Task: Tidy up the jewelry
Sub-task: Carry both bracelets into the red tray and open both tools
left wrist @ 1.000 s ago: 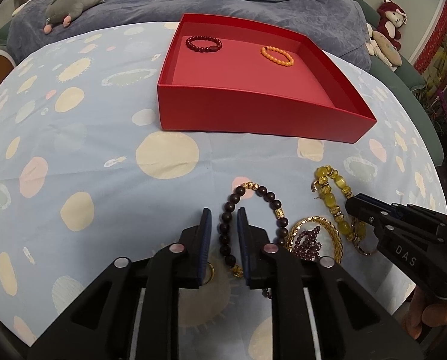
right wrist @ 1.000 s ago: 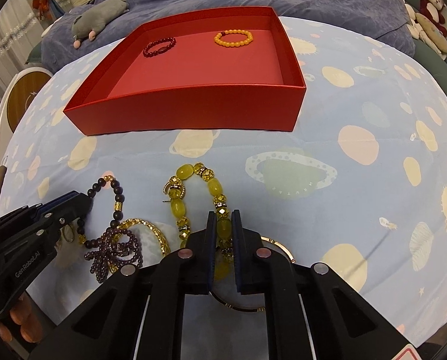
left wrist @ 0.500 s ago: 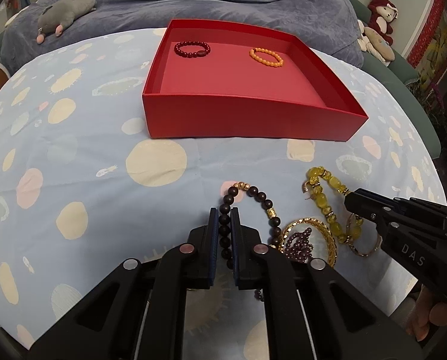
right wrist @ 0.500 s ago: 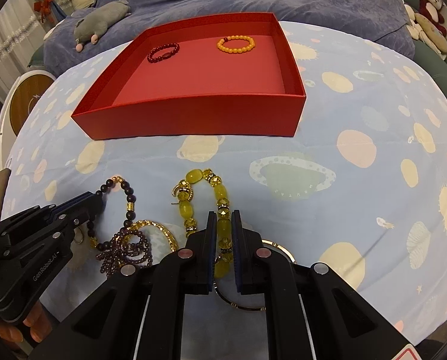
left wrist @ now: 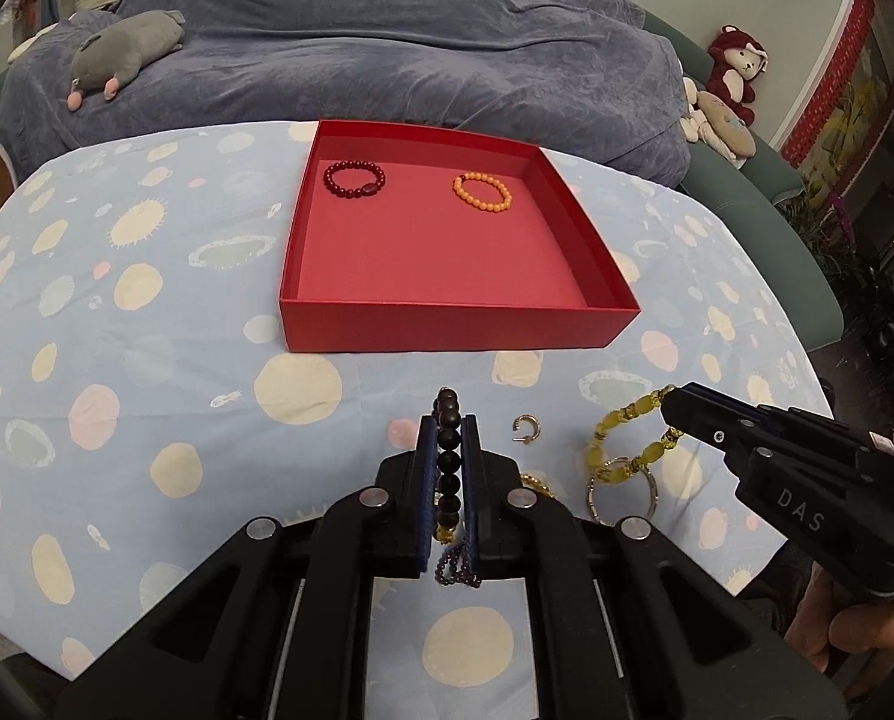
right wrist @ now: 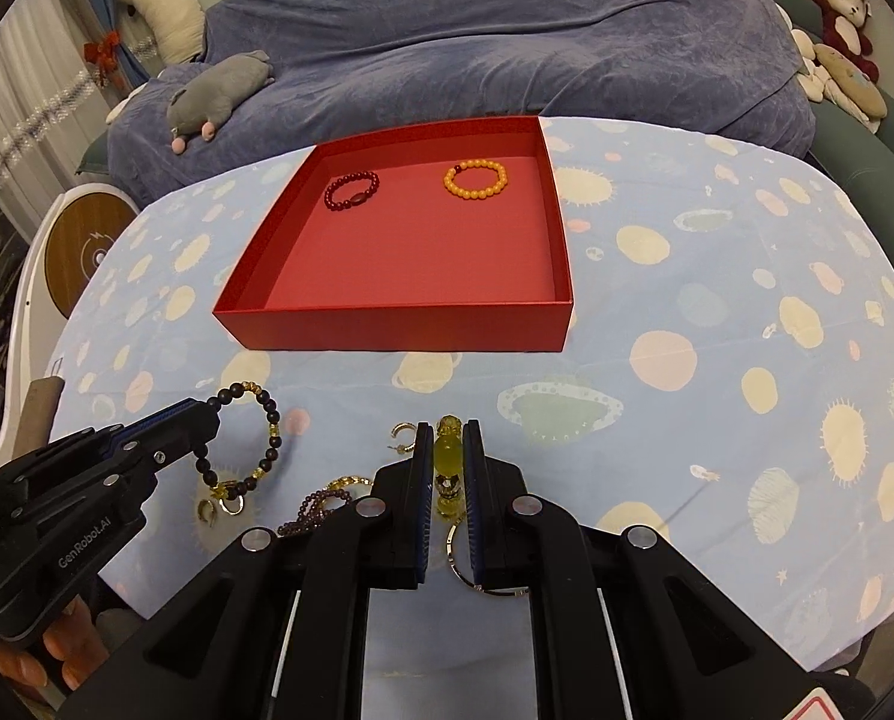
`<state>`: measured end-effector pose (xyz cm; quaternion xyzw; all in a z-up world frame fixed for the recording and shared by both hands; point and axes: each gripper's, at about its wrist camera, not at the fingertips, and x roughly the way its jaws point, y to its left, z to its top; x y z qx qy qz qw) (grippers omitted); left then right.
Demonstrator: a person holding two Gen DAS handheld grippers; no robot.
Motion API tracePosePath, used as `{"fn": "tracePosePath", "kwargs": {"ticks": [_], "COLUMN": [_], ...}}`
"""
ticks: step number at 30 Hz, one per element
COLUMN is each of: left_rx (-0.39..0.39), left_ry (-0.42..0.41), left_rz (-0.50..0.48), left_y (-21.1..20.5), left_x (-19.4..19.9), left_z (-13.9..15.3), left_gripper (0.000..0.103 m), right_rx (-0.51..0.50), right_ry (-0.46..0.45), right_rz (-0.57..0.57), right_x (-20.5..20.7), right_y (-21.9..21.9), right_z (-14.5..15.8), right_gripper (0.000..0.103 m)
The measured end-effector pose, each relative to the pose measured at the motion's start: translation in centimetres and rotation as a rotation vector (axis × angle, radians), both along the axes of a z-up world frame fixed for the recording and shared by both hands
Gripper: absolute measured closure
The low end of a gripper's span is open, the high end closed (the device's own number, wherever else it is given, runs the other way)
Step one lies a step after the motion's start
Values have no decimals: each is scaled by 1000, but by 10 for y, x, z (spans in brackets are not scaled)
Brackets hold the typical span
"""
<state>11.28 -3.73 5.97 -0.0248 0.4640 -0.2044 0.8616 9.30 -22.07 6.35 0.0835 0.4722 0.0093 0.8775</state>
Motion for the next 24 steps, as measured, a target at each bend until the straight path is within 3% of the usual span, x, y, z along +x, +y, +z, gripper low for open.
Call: {"fn": "tracePosePath", "kwargs": {"ticks": [10, 18, 24], "left_rx": [5, -63, -118], "left_ry": [-39, -74, -39], "left_rz": [-78, -107, -127], "left_y": [-15, -33, -50], "left_x": [14, 72, 127], "left_z": [41, 71, 64], "left_gripper": [95, 95, 95], "right_rx": [-5, -5, 38], "right_ry": [-40, -78, -86], "right_rz": [39, 71, 80], "right_x": [15, 79, 143], "right_y": [-8, -8, -6], "right_z": [43, 64, 58], "right_gripper": [94, 94, 94]}}
